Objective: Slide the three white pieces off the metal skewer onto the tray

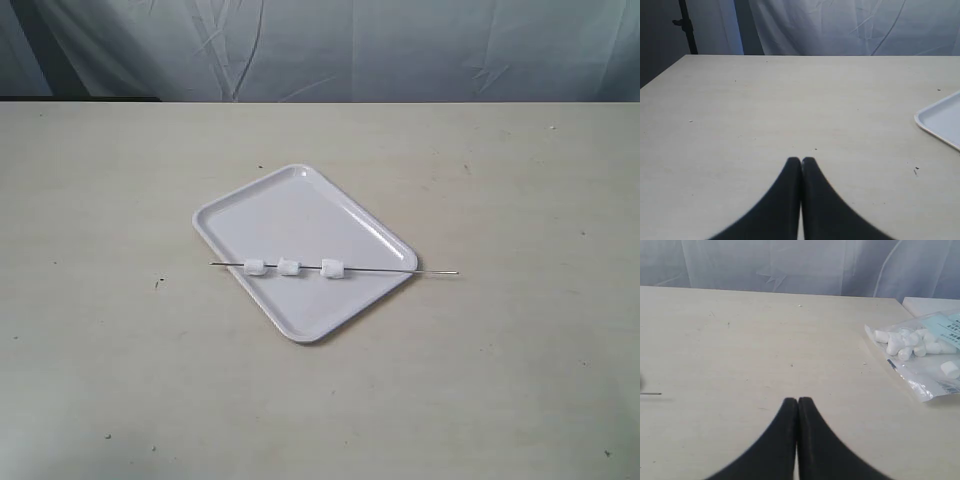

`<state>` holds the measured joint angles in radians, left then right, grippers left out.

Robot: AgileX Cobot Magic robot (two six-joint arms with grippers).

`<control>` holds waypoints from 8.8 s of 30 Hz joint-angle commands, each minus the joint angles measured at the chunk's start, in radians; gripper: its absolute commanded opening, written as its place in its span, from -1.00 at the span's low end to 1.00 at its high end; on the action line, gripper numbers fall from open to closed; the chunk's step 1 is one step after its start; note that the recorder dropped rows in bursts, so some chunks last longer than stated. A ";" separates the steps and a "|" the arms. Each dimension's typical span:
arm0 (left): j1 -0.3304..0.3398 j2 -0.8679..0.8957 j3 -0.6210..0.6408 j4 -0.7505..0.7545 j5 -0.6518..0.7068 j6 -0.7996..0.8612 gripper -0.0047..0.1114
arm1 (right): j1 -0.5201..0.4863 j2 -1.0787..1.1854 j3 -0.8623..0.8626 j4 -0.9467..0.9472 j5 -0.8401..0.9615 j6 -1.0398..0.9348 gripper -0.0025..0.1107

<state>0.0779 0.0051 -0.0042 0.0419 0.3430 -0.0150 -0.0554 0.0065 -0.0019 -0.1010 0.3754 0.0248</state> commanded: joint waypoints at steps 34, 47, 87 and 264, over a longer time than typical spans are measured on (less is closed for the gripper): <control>0.000 -0.005 0.004 0.235 -0.043 0.015 -0.92 | -0.005 -0.007 0.002 0.129 -0.168 -0.002 -0.96; 0.000 -0.005 0.004 -0.168 -0.409 -0.007 -0.92 | -0.005 -0.007 0.002 0.443 -0.530 0.005 -0.96; 0.000 0.660 -0.413 1.702 -0.772 -1.605 -0.92 | 0.205 0.474 -0.400 -0.144 -0.239 0.412 -0.97; -0.110 1.918 -0.885 -1.786 0.878 1.384 -0.46 | 0.630 1.573 -0.948 0.688 -0.116 -0.330 -0.97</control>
<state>-0.0180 1.9606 -0.8626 -1.7362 1.2043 1.3715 0.5706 1.5791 -0.9524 0.5468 0.2883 -0.2994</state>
